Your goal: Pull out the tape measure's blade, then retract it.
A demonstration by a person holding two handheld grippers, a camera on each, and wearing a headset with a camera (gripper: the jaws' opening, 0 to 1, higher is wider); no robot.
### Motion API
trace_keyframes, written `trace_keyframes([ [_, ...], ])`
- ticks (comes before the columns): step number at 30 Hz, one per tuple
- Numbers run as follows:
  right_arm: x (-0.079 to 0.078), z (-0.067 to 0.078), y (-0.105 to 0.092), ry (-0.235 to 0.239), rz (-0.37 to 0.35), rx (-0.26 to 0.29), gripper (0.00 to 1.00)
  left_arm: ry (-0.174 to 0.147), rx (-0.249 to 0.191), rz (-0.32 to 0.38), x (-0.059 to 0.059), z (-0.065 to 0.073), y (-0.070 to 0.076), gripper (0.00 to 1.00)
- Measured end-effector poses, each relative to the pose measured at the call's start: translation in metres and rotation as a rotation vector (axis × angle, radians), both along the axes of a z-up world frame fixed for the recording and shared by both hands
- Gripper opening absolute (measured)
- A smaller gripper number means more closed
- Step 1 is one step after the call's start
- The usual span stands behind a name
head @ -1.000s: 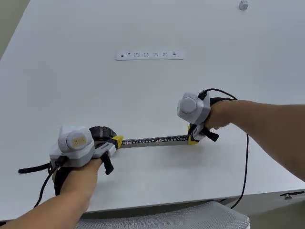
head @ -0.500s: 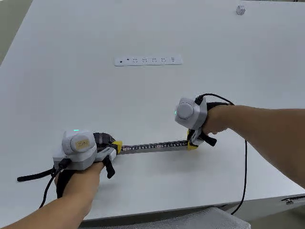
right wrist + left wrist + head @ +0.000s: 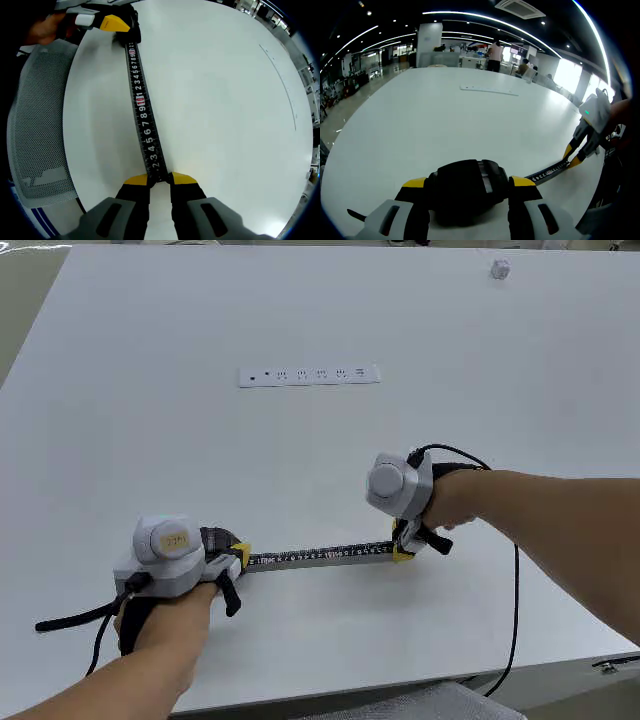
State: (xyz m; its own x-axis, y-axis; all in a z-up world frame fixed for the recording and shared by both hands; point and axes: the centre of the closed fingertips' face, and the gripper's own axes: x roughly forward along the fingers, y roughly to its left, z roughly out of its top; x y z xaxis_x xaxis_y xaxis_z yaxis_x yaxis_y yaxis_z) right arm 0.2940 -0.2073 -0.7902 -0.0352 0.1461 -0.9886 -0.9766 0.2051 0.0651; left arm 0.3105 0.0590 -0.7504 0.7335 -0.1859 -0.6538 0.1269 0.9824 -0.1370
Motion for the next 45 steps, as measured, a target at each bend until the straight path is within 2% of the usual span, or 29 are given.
trace_keyframes([
  [5, 0.0003, 0.0, 0.0005, 0.0, -0.009, -0.002, 0.15, -0.006, 0.021, -0.011, -0.0011, 0.0, 0.0004, 0.59],
  [14, 0.0, 0.0005, 0.0008, -0.005, -0.012, 0.011, 0.15, 0.002, 0.063, -0.039, -0.0016, -0.001, 0.0014, 0.58],
  [22, 0.0, -0.0001, 0.0015, -0.013, -0.013, 0.0, 0.15, 0.003, 0.079, -0.045, -0.0029, -0.0014, 0.0019, 0.58],
  [25, -0.0002, 0.0, 0.0017, -0.014, -0.014, -0.003, 0.15, 0.012, 0.1, -0.051, -0.0032, -0.0025, 0.0017, 0.58],
  [28, -0.0007, -0.0002, 0.003, -0.02, -0.016, -0.007, 0.15, 0.009, 0.121, -0.057, -0.0037, -0.0037, 0.0018, 0.58],
  [32, -0.0016, -0.0001, 0.0046, -0.022, -0.023, -0.005, 0.15, 0.002, 0.179, -0.086, -0.0057, -0.0073, 0.0024, 0.59],
  [36, -0.0025, -0.0001, 0.0058, -0.02, -0.022, -0.008, 0.15, -0.003, 0.167, -0.08, -0.0057, -0.0065, 0.0029, 0.59],
  [39, -0.0028, 0.0, 0.0062, -0.018, -0.027, -0.006, 0.15, 0.0, 0.132, -0.079, -0.0048, -0.0068, 0.0039, 0.6],
  [42, -0.0031, -0.0002, 0.0064, -0.016, -0.028, -0.005, 0.15, -0.004, 0.138, -0.075, -0.0046, -0.0066, 0.002, 0.61],
  [43, -0.0032, -0.0002, 0.0067, -0.016, -0.028, -0.005, 0.15, -0.003, 0.156, -0.075, -0.0045, -0.0063, 0.0012, 0.62],
  [44, -0.0034, -0.0003, 0.0069, -0.017, -0.027, -0.006, 0.15, -0.04, 0.167, -0.088, 0.0002, -0.0018, -0.0029, 0.64],
  [45, -0.0035, -0.0002, 0.007, -0.019, -0.027, -0.008, 0.15, -0.059, 0.163, -0.086, 0.0034, 0.0015, -0.0057, 0.67],
])
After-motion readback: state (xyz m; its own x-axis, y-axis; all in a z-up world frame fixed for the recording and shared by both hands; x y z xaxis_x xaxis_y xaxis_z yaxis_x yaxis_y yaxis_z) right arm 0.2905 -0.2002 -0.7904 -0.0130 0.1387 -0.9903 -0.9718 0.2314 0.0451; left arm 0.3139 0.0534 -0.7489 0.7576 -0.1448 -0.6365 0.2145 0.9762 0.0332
